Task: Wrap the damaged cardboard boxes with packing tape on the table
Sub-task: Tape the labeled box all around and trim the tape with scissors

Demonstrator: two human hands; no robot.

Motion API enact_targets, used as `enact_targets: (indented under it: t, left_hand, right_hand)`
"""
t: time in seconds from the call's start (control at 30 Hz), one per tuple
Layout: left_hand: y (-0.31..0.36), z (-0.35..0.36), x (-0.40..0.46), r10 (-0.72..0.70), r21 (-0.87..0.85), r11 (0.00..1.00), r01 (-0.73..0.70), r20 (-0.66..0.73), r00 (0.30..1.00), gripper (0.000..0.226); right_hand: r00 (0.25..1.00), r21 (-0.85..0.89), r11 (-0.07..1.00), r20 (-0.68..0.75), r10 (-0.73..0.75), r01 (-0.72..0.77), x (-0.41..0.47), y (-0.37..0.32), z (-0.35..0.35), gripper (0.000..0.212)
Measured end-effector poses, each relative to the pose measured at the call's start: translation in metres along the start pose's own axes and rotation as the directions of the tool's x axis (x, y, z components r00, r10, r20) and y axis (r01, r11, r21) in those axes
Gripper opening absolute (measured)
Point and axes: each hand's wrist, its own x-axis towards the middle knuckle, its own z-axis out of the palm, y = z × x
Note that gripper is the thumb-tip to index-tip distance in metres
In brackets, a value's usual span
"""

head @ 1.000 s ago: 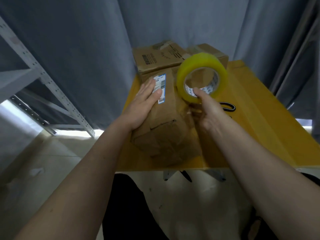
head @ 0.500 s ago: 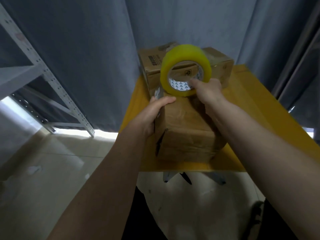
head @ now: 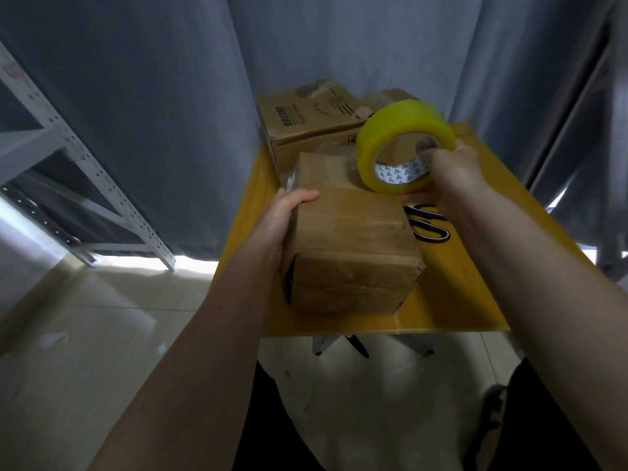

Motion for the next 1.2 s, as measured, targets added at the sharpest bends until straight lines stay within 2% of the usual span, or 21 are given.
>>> enact_targets:
  t: [0.13,0.23,0.3,0.4,0.53,0.6,0.73,0.83,0.93,1.0,1.13,1.2]
  left_hand:
    - [-0.004,-0.007,-0.001,0.035,0.016,0.999,-0.035,0.011,0.999,0.057]
    - [-0.009,-0.019,-0.003,0.076,-0.024,0.997,-0.075,0.031,0.997,0.05]
    - [-0.009,-0.02,-0.004,0.099,-0.052,0.994,-0.097,0.054,0.994,0.046]
    - [-0.006,-0.016,-0.007,0.112,-0.084,0.991,-0.106,0.067,0.991,0.039]
    - [-0.01,-0.018,-0.011,0.13,-0.089,0.988,-0.126,0.05,0.99,0.035]
    - [-0.013,-0.02,-0.012,0.138,-0.116,0.984,-0.133,0.038,0.99,0.033]
    - [-0.016,-0.02,-0.018,0.128,-0.139,0.982,-0.125,0.01,0.992,0.054]
    - [-0.019,-0.019,-0.023,0.112,-0.162,0.98,-0.119,-0.052,0.992,0.058]
    - [-0.027,-0.021,-0.028,0.085,-0.213,0.972,-0.101,-0.083,0.993,0.053]
    - [-0.031,-0.023,-0.031,0.058,-0.237,0.969,-0.077,-0.089,0.994,0.058]
    - [-0.031,-0.023,-0.034,0.058,-0.21,0.975,-0.072,-0.074,0.996,0.045]
    - [-0.026,-0.023,-0.035,0.009,-0.171,0.985,-0.022,-0.079,0.997,0.04]
  right_hand:
    - [0.964,-0.213,0.948,-0.066,-0.257,0.238,0.005,0.001,-0.01,0.016]
    - [0.947,-0.383,0.888,-0.085,-0.31,0.256,0.009,0.009,-0.025,0.023]
    - [0.957,-0.4,0.89,-0.091,-0.276,0.219,0.013,0.019,-0.031,0.029]
    - [0.968,-0.391,0.9,-0.075,-0.238,0.191,0.018,0.022,-0.034,0.026]
    - [0.976,-0.524,0.837,-0.049,-0.213,0.156,0.021,0.026,-0.038,0.021]
    - [0.981,-0.559,0.821,-0.068,-0.185,0.116,0.019,0.03,-0.038,0.013]
    - [0.989,-0.604,0.794,-0.062,-0.132,0.068,0.018,0.03,-0.036,0.012]
    - [0.994,-0.638,0.769,-0.039,-0.099,0.052,0.018,0.026,-0.035,0.013]
    - [1.0,-0.751,0.661,0.013,0.002,0.009,0.015,0.028,-0.034,0.026]
    - [0.996,-0.794,0.607,0.029,0.086,-0.03,0.012,0.036,-0.034,0.035]
    - [0.994,-0.765,0.642,0.017,0.104,-0.053,0.012,0.043,-0.033,0.044]
    - [0.993,-0.765,0.642,0.036,0.111,-0.044,0.013,0.04,-0.033,0.049]
